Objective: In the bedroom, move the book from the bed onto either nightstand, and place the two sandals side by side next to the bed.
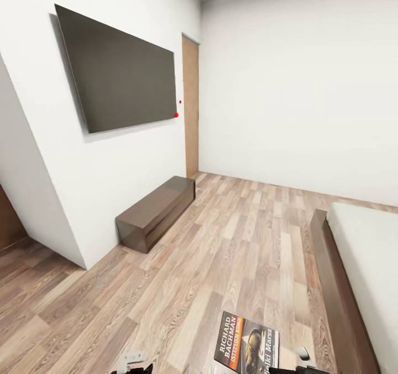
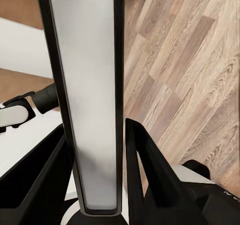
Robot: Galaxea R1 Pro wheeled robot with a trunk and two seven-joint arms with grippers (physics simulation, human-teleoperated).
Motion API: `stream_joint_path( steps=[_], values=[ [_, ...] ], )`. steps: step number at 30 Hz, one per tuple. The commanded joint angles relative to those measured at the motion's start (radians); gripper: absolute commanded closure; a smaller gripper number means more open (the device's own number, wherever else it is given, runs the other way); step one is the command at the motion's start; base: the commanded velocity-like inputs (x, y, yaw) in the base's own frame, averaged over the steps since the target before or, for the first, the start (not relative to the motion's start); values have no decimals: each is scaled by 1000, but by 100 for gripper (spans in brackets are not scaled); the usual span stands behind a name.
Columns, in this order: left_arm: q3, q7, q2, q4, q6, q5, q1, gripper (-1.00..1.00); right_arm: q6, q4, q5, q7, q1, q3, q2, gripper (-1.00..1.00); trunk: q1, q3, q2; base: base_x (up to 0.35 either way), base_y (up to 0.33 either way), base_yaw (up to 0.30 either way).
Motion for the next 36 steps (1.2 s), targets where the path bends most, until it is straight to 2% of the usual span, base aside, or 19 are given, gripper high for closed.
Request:
stream_joint_path(
  steps=[1,36],
  values=[
    [-7,-4,0,2,-4,11,-1,-100,11,-1,-12,3,-1,5,-1,100,0,-1,-1,0,0,-282],
    [-7,-4,0,2,-4,11,-1,-100,11,-1,-12,3,-1,5,-1,100,0,-1,-1,0,0,-282]
  ],
)
